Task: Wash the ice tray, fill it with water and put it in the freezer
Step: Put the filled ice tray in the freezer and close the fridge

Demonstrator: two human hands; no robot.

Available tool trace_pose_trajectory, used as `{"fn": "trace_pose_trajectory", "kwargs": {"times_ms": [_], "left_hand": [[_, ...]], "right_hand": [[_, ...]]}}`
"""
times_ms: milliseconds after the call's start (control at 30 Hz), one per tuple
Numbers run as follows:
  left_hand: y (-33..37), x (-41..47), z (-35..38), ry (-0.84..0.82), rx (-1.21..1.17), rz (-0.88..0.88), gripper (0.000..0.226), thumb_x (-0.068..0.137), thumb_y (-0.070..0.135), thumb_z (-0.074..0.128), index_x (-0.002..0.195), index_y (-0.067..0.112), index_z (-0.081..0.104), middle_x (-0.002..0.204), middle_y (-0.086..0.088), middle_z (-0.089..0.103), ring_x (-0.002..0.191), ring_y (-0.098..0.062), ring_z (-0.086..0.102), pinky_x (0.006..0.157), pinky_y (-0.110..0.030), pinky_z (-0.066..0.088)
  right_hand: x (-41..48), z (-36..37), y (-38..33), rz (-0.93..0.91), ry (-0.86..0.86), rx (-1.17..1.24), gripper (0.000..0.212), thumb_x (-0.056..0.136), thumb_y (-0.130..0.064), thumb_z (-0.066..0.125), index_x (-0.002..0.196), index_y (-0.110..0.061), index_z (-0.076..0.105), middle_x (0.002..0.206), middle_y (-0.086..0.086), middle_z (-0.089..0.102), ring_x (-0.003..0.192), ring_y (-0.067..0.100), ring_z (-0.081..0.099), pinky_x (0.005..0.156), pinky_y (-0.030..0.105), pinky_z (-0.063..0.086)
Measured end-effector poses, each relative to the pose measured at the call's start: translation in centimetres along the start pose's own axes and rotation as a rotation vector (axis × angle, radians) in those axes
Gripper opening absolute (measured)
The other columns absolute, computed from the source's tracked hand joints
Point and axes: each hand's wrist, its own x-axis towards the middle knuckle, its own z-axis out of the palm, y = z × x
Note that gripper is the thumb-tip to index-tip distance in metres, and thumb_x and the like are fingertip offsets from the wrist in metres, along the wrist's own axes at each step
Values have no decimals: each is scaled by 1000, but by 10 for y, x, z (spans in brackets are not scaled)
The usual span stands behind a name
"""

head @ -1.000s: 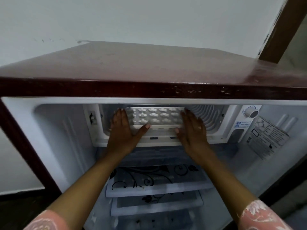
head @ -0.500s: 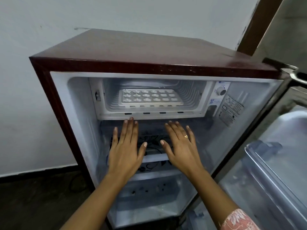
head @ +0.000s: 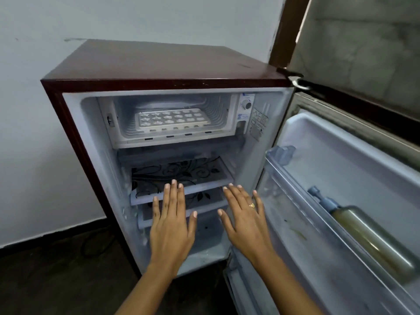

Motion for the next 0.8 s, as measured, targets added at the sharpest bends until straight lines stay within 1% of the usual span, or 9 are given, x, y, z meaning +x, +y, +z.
{"fn": "trace_pose_trajectory", "kwargs": {"times_ms": [67, 133, 233, 333, 400, 467, 600, 733, 800], "left_hand": [[14, -17, -4, -27, -35, -8, 67, 97, 47, 13, 146, 3, 21, 153, -12, 22, 142, -20, 12, 115, -36, 0], [30, -31, -8, -34, -71, -6, 66, 96, 46, 18, 146, 3, 21, 153, -12, 23, 142, -19, 12, 114, -36, -1], [56, -49, -15, -42, -114, 15, 66, 93, 43, 28, 145, 1, 23, 152, -13, 25, 141, -20, 14, 114, -35, -2], [85, -70, -20, -71, -137, 68, 66, 94, 43, 26, 145, 2, 24, 152, -13, 26, 141, -21, 15, 114, -36, -1], [105, -85, -23, -97, -161, 91, 65, 96, 46, 17, 146, 3, 22, 152, -12, 25, 141, -21, 15, 114, -36, -1], [123, -99, -26, -119, -192, 107, 65, 97, 47, 14, 146, 4, 20, 152, -12, 26, 141, -21, 15, 114, -35, -2], [162, -121, -35, -130, -223, 175, 65, 93, 42, 29, 145, 3, 24, 151, -13, 29, 140, -20, 15, 114, -35, -2], [202, -139, -49, -119, -288, 263, 64, 92, 39, 33, 145, 4, 24, 151, -12, 29, 140, -20, 15, 114, -36, -1], [220, -148, -56, -113, -324, 312, 65, 92, 39, 34, 146, 5, 22, 151, -12, 27, 141, -19, 15, 115, -35, -1]], "right_hand": [[-23, -14, 4, 39, 1, -7, 49, 95, -44, 27, 129, -19, 52, 133, -1, 56, 125, 17, 51, 112, 34, 6], [-44, -30, 9, 85, 3, 0, 52, 98, -44, 17, 127, -20, 52, 131, -2, 58, 123, 16, 53, 112, 32, 4], [-75, -52, 17, 125, 29, 10, 50, 98, -43, 17, 126, -20, 52, 129, -1, 59, 125, 15, 49, 112, 33, 6], [-106, -74, 25, 119, 92, 31, 41, 95, -38, 30, 128, -21, 48, 129, -1, 59, 125, 10, 39, 111, 33, 15], [-127, -91, 28, 112, 133, 76, 41, 89, -34, 37, 128, -23, 44, 128, -3, 59, 124, 9, 41, 107, 32, 24], [-146, -113, 31, 103, 177, 103, 41, 89, -31, 40, 128, -22, 47, 127, -4, 59, 122, 9, 44, 103, 30, 27], [-178, -154, 46, 119, 259, 118, 39, 89, -26, 43, 126, -21, 52, 125, -5, 59, 120, 7, 43, 102, 24, 27], [-212, -186, 65, 132, 338, 124, 37, 89, -22, 42, 124, -20, 54, 122, -6, 61, 118, 4, 46, 102, 18, 25], [-230, -197, 74, 136, 412, 99, 36, 89, -19, 43, 122, -18, 56, 121, -5, 61, 119, 6, 48, 103, 21, 27]]}}
